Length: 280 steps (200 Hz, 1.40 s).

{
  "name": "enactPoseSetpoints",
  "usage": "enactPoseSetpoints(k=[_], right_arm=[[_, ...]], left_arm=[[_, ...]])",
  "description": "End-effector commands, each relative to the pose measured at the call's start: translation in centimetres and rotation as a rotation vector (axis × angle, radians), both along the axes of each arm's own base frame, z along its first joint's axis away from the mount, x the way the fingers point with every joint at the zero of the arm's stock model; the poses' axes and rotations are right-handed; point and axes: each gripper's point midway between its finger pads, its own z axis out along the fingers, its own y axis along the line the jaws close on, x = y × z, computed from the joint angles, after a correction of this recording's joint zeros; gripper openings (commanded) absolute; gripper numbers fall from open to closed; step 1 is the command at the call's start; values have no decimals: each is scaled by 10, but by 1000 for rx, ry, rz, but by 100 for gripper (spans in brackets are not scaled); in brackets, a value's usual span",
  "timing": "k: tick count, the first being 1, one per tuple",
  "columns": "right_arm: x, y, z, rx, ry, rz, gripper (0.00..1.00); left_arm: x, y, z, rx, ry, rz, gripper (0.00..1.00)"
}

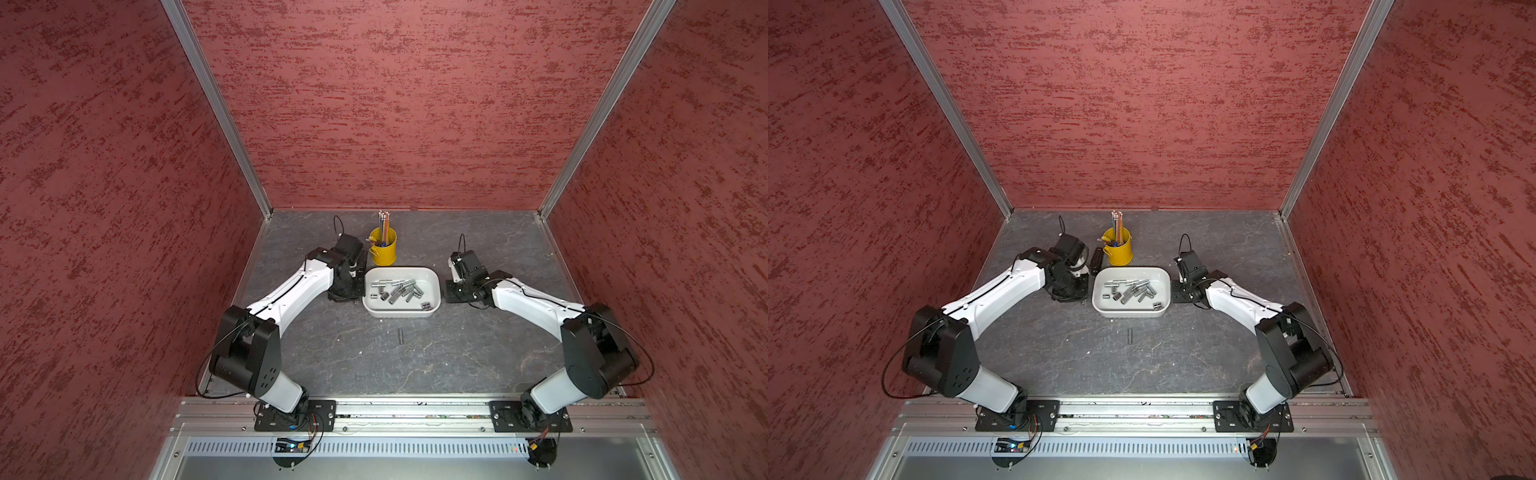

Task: Take out the socket from the storage box
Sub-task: Place the socket head at the center of the board.

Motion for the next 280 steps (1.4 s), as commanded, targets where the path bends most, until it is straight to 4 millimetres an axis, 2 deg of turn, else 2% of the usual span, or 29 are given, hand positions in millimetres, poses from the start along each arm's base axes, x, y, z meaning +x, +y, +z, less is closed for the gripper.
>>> enactPoseSetpoints(k=[1, 48, 95, 117, 144, 196, 280], right_arm=[[5, 2, 15, 18, -32, 11, 38], [3, 1, 26, 25, -45, 10, 38], [2, -3, 24, 1, -44, 12, 38], [2, -2, 25, 4, -44, 15, 38], [3, -2, 25, -4, -42, 17, 39], [3, 0, 26, 4, -35, 23, 39], [2, 5, 27, 27, -25, 35, 39]], left_arm=[[1, 10, -14, 11, -8, 50, 0], [5, -1, -55, -16, 43, 63, 0], [16, 4, -78, 8, 47, 90, 0], [17, 4, -81, 8, 46, 87, 4], [14, 7, -86, 26, 61, 85, 16], [10, 10, -92, 45, 80, 80, 31], [10, 9, -84, 37, 62, 77, 36]])
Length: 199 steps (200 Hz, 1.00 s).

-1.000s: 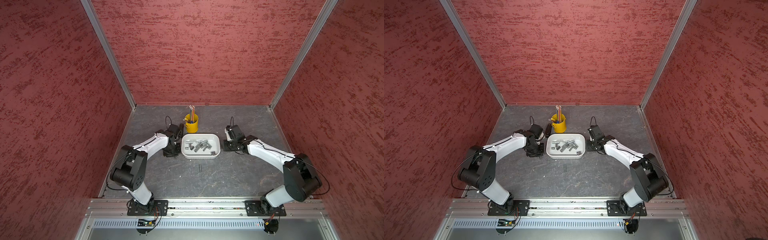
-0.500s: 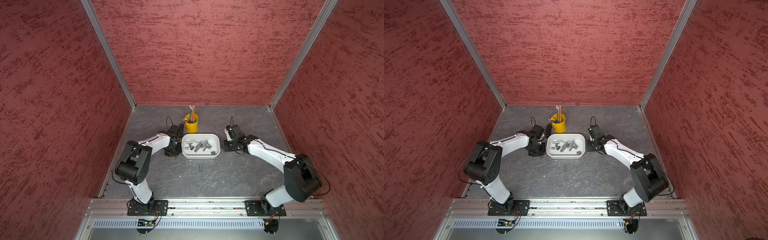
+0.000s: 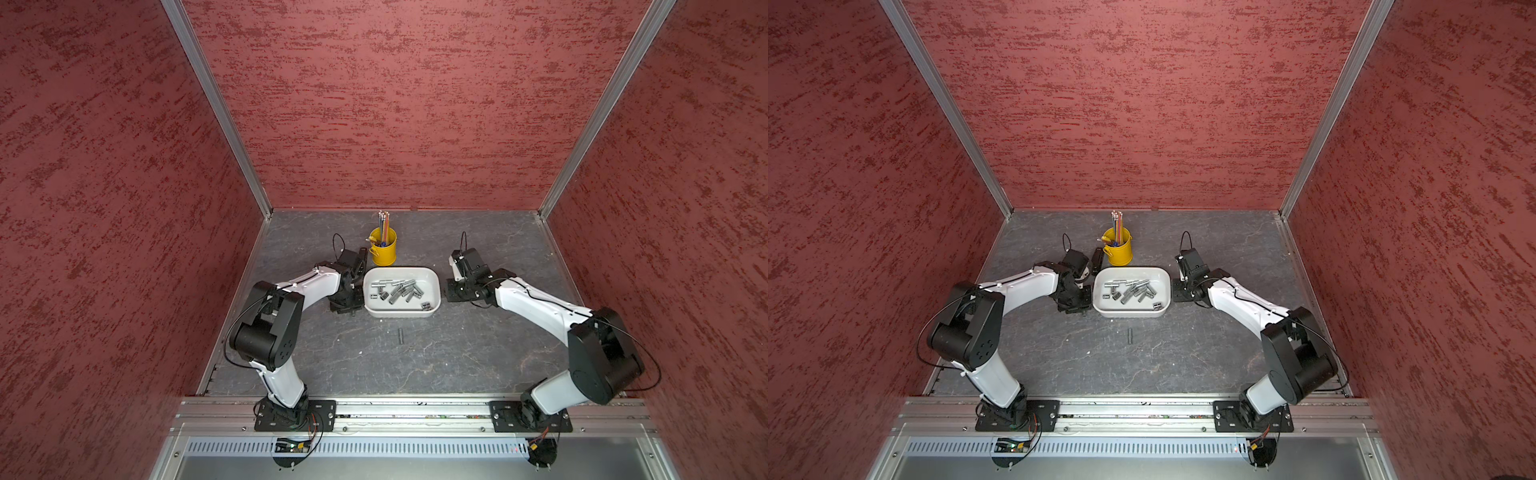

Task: Take out the socket from the storage box
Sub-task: Place the socket head at the center of the board.

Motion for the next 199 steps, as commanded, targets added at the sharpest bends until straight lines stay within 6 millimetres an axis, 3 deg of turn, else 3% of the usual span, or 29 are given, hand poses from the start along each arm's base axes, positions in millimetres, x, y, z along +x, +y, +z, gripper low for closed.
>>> enactPoseSetpoints(k=[1, 52, 105, 171, 199], right_arm=[[5, 6, 14, 30, -18, 15, 39], [3, 14, 29, 72, -14, 41, 40], [2, 44, 54, 117, -13, 167, 40], [15, 95, 75, 75, -43, 362, 38], [20, 116, 68, 27, -38, 452, 37]], left_arm=[[-3, 7, -1, 25, 3, 3, 36], [-1, 9, 24, 28, -48, 6, 43], [0, 14, 57, 32, -110, 12, 44], [-18, 30, 144, 8, -285, 13, 44], [-39, 40, 158, -5, -319, 11, 44]])
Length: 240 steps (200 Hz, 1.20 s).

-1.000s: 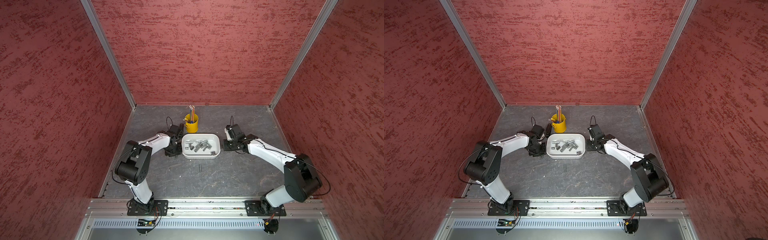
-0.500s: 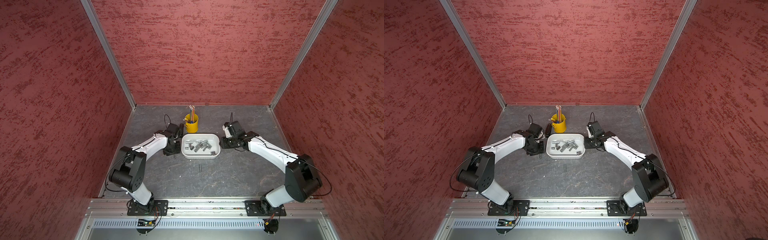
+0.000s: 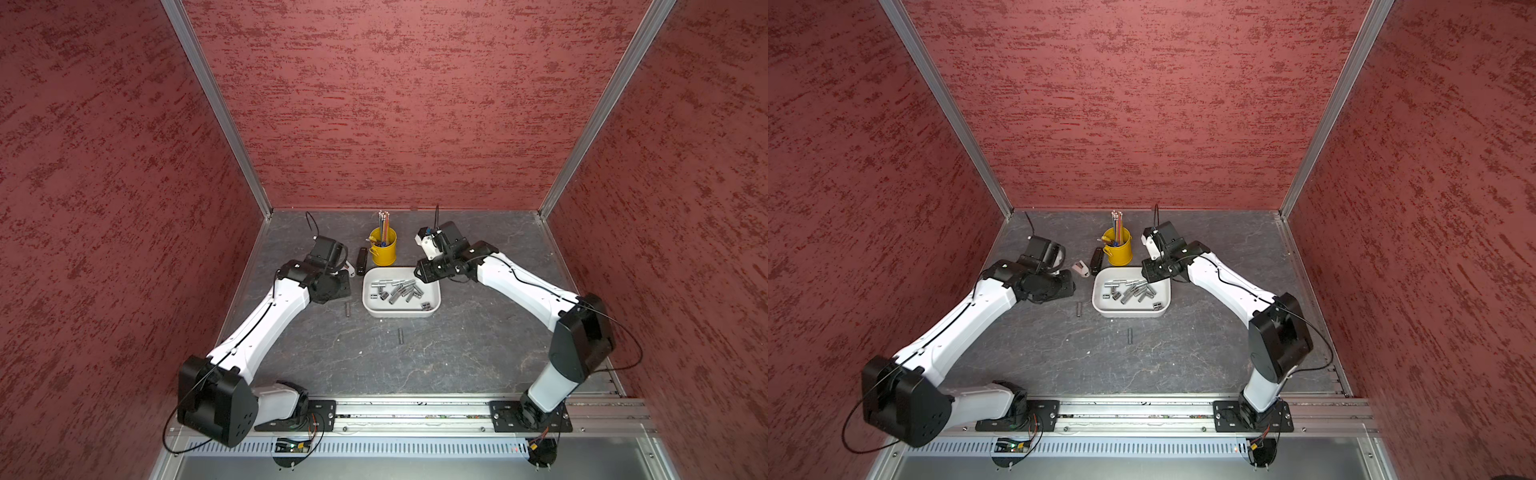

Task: Take out the socket from the storage box
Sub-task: Place the socket head at the center of the board, then pick up the socket head from the storage box.

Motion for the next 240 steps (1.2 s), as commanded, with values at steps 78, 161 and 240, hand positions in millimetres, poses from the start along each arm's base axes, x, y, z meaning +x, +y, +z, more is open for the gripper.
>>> enactPoseSetpoints(k=[78, 161, 240], right_arm=[[22, 36, -57, -207, 24, 214, 32], [40, 33, -96, -381, -30, 399, 30], [40, 22, -120, -480, 5, 479, 30]], left_arm=[[-45, 13, 7, -67, -74, -55, 44], [-42, 13, -3, -54, -43, -52, 44], [-41, 13, -6, -56, -26, -52, 44]])
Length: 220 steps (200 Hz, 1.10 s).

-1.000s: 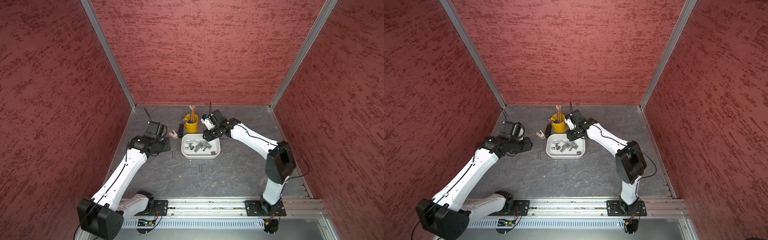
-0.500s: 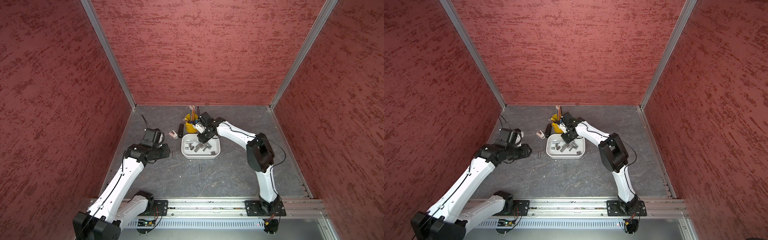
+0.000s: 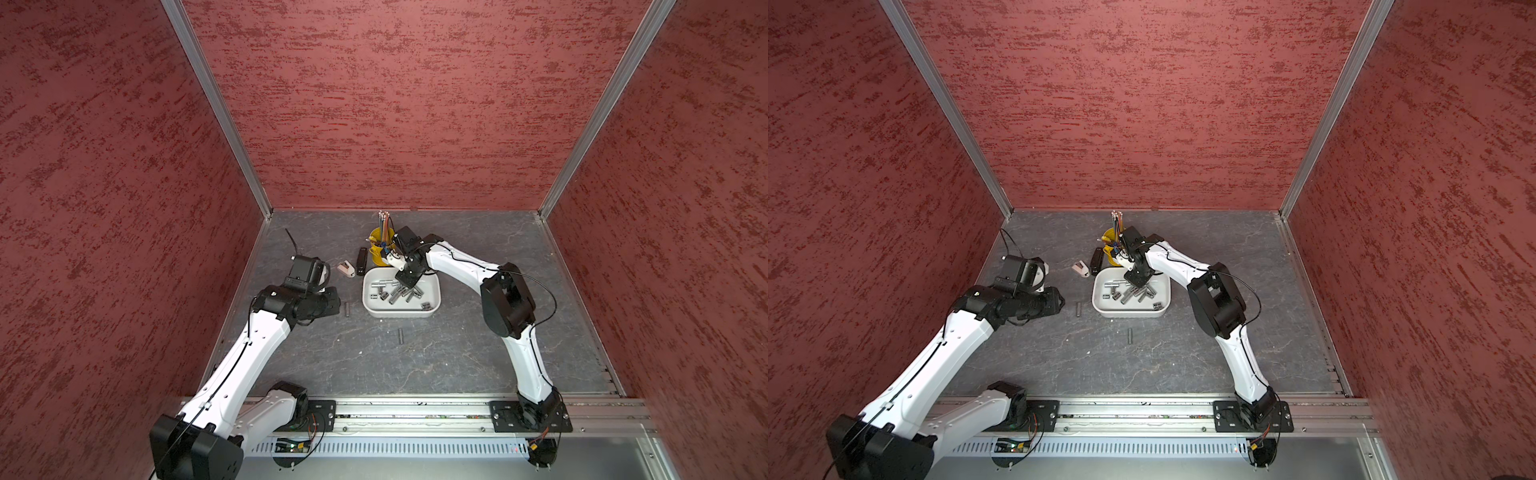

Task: Take out the socket from the storage box
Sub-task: Pick up the socket head from the storage box.

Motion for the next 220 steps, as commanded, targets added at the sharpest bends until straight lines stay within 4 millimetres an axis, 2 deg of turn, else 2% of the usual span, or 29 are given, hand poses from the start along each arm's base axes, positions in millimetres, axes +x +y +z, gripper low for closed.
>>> enactPoseSetpoints(k=[1, 74, 170, 195, 220], right_arm=[[0, -6, -7, -52, 6, 32, 30], [3, -17, -32, -77, 39, 5, 30], [14, -35, -42, -166, -23, -42, 33], [9, -32, -44, -143, 3, -56, 31], [8, -29, -40, -114, 12, -88, 23]], left_arm=[[3, 0, 0, -3, -16, -11, 44], [4, -1, 0, -4, -16, -13, 44], [4, -2, -1, -11, -13, -19, 44], [4, -2, -1, -10, -13, -20, 44], [4, -2, 0, -11, -14, -21, 44]])
